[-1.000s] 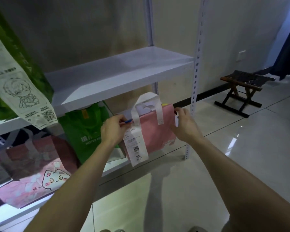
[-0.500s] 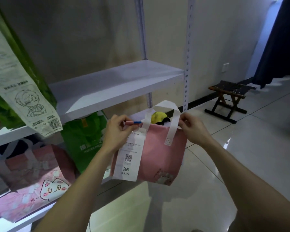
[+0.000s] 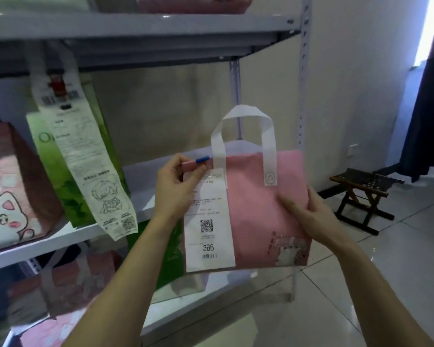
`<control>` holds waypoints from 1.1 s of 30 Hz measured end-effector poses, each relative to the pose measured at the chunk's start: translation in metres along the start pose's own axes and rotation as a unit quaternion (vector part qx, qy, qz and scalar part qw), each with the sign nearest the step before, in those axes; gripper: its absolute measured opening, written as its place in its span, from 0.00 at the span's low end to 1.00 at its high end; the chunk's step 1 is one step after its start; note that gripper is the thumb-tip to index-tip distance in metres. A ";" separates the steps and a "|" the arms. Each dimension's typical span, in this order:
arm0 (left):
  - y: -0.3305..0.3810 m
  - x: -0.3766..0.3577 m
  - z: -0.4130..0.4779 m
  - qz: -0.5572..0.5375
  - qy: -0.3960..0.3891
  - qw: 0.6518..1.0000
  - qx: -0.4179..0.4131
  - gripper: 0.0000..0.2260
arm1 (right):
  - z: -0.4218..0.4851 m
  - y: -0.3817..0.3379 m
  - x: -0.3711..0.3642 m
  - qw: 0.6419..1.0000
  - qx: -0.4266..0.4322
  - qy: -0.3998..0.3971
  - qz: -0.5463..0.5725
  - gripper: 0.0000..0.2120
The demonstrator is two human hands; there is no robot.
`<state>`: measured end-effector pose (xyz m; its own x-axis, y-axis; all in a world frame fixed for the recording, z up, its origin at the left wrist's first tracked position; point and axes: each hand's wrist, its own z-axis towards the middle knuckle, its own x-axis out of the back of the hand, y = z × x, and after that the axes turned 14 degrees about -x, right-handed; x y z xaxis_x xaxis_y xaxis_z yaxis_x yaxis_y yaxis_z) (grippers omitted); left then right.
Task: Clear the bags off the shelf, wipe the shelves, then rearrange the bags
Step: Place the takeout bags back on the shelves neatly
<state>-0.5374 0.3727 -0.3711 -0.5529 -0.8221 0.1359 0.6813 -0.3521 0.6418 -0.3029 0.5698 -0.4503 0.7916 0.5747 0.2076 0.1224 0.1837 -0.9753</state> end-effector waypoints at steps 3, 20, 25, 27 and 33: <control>0.016 0.014 0.030 -0.011 0.034 0.999 -0.028 0.08 | 0.006 -0.031 -0.011 0.996 0.032 0.072 -0.049 0.24; -0.047 0.048 0.035 0.093 -0.037 0.987 0.128 0.26 | 0.144 -0.106 -0.110 0.986 0.101 0.132 -0.011 0.04; -0.084 0.039 0.025 0.206 -0.069 0.970 0.110 0.27 | 0.171 -0.059 -0.115 0.994 0.044 0.020 -0.095 0.18; -0.089 0.036 0.026 0.212 -0.074 0.970 0.096 0.27 | 0.178 -0.053 -0.112 0.994 0.028 0.019 -0.100 0.20; -0.096 0.036 0.020 0.213 -0.073 0.970 0.090 0.31 | 0.182 -0.049 -0.104 0.996 0.014 0.051 -0.078 0.20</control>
<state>-0.6321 0.3855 -0.4130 -0.3114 -0.7991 0.5143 0.7748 0.0998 0.6242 -0.5000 0.6462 -0.4105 0.8215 0.4533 0.3459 0.2324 0.2878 -0.9291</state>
